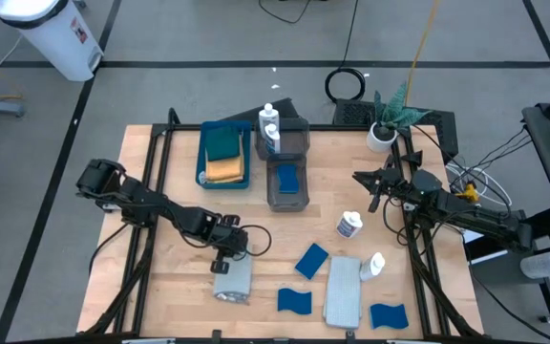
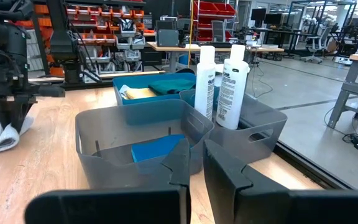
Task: Pick & Place Kitchen Items
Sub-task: Put the left gray microfiber towel into the blue bin
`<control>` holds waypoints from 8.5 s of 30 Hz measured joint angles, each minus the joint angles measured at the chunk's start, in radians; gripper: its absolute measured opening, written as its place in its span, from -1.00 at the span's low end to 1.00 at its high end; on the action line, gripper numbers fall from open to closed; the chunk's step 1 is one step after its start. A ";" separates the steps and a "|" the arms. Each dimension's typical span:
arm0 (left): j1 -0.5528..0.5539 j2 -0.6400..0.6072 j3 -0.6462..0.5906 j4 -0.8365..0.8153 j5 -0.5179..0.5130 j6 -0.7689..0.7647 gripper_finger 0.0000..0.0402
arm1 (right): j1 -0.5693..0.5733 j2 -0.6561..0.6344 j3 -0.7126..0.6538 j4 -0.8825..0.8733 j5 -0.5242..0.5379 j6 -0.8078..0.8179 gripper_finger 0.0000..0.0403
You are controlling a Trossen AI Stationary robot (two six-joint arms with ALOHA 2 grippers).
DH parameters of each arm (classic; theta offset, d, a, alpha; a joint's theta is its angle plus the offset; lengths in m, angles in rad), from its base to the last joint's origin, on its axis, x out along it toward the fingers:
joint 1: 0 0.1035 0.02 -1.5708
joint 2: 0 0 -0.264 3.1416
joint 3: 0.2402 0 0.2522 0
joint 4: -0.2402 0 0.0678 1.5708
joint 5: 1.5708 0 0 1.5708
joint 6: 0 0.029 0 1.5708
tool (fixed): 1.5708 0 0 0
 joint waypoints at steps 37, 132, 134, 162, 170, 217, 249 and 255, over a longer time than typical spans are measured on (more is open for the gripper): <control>-0.014 -0.498 0.001 -0.165 -0.031 -0.139 -0.90 | 0.000 0.000 0.000 -0.001 0.000 0.000 -0.90; 1.012 -0.281 0.065 0.301 -0.479 1.248 -0.92 | 0.000 0.000 0.000 0.000 0.000 0.000 -0.90; 1.006 -0.265 0.065 0.291 -0.466 1.236 -0.93 | 0.000 0.000 0.000 0.000 0.000 0.000 -0.90; 0.941 -0.258 0.065 -0.139 -0.070 0.869 -0.87 | 0.000 0.000 0.000 0.000 0.000 0.000 -0.90; 0.941 -0.258 0.063 -0.214 0.063 0.805 -0.79 | 0.000 0.000 0.000 0.000 0.000 0.000 -0.90; 0.821 -0.262 0.084 -0.286 -0.150 0.301 0.24 | 0.000 0.000 0.000 0.000 0.000 0.000 -0.90; 0.831 -0.285 -0.006 -0.167 -0.049 0.254 -0.81 | 0.000 0.000 0.000 0.000 0.000 0.000 -0.90; 0.818 -0.281 0.005 -0.145 -0.048 0.252 -0.81 | 0.000 0.000 0.000 0.000 0.000 0.000 -0.90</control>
